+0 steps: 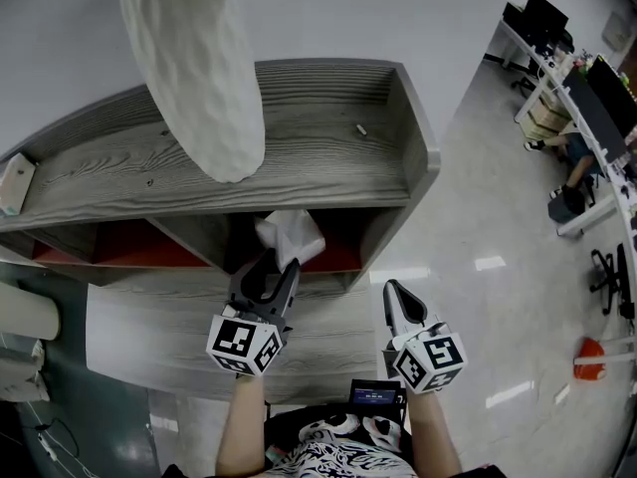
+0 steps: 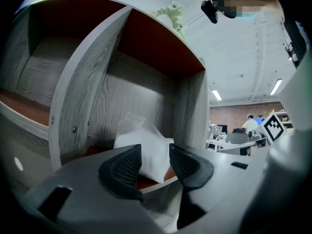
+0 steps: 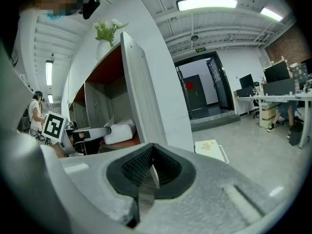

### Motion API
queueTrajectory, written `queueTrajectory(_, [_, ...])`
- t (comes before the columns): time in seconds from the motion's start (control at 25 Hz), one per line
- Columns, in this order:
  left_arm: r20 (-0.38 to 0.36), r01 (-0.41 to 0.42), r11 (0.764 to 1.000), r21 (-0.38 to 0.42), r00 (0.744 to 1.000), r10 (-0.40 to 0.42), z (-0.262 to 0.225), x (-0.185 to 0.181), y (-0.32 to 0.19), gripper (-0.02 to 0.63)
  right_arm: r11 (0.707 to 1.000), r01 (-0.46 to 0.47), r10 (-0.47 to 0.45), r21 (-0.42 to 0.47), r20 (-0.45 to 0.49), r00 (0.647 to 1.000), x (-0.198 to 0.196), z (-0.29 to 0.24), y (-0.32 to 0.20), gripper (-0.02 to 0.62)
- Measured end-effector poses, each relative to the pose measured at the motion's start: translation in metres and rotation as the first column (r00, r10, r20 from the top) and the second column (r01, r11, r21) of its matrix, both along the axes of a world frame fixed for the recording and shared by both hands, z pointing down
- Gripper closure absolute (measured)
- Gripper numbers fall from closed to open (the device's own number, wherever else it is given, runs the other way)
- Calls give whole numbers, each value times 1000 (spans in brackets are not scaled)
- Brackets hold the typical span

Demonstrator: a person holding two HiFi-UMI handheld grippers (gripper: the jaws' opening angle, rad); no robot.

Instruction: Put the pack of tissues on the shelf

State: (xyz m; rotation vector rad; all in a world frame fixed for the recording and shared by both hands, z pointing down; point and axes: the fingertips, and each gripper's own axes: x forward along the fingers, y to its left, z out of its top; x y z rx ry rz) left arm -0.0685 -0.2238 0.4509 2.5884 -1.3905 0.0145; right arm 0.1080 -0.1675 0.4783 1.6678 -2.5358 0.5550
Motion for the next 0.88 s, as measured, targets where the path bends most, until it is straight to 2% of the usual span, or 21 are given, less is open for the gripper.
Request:
queueTrajectory(0.36, [1,9,1000,-8,1000,-9,1,-6,9,411,1000,9,-10,15,5,1000,-6,-4,6,591])
queueTrajectory(0.64, [-3,1,1000,2,1000,-1,-6,-15,26,413,999,17,-17,37,1,1000,-17,-9,15,591])
queueTrajectory(0.76, [-21,-3,1000,-10,1000,2,-7,-19,34,421,999,22,-21,49,-9,1000,-24,-11,19,591])
queueTrajectory(0.88, [-46,-11,1000,-16,999,11,-10,-21,44,463,997,31,-30,65,-12,999,-30,-16,26,591])
